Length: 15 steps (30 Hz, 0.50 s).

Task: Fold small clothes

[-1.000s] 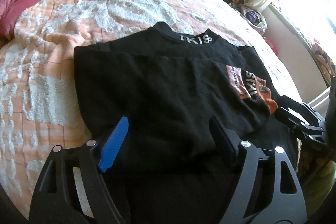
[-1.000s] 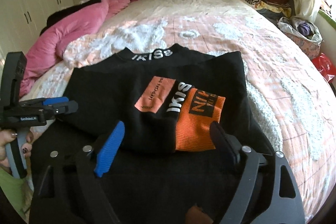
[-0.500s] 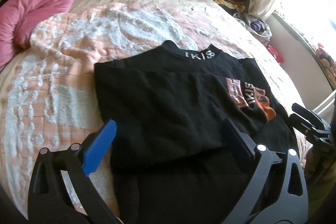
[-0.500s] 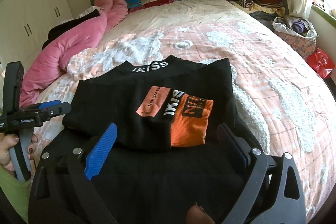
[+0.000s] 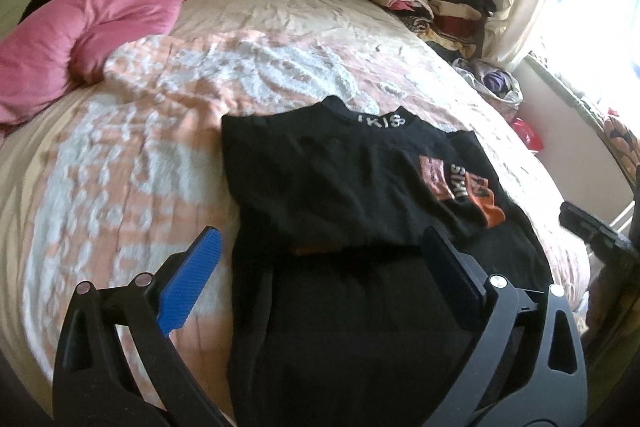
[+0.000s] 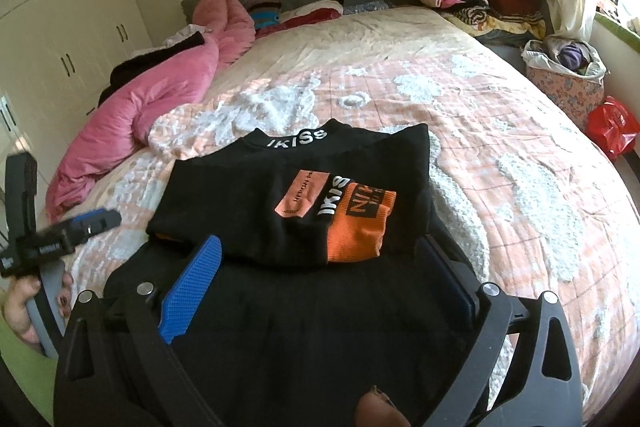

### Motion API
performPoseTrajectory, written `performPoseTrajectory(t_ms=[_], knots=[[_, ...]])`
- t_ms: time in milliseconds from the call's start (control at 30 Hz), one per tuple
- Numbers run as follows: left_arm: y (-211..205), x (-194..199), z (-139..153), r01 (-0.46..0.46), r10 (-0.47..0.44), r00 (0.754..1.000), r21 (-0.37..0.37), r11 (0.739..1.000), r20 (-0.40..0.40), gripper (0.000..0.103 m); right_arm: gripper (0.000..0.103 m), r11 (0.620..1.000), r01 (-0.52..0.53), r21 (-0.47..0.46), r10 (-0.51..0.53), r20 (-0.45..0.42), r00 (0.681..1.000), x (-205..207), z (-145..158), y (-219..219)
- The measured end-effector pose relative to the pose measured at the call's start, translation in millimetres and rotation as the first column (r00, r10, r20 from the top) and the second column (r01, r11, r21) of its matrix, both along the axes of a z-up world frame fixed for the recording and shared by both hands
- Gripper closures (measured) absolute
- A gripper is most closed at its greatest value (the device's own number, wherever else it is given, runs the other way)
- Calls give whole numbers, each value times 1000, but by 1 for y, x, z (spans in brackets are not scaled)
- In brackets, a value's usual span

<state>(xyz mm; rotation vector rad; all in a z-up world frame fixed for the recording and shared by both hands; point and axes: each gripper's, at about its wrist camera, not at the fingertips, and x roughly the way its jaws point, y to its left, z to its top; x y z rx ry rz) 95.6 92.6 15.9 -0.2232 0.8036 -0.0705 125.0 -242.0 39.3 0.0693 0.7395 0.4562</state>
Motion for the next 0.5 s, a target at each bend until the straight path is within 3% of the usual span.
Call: performPoseTrajectory(t_ms=[500], knots=[[11,-60,10,-24,23,1000,22,999,5,9,5,1000,-11,3,11,13,1000,-39,10,-26]])
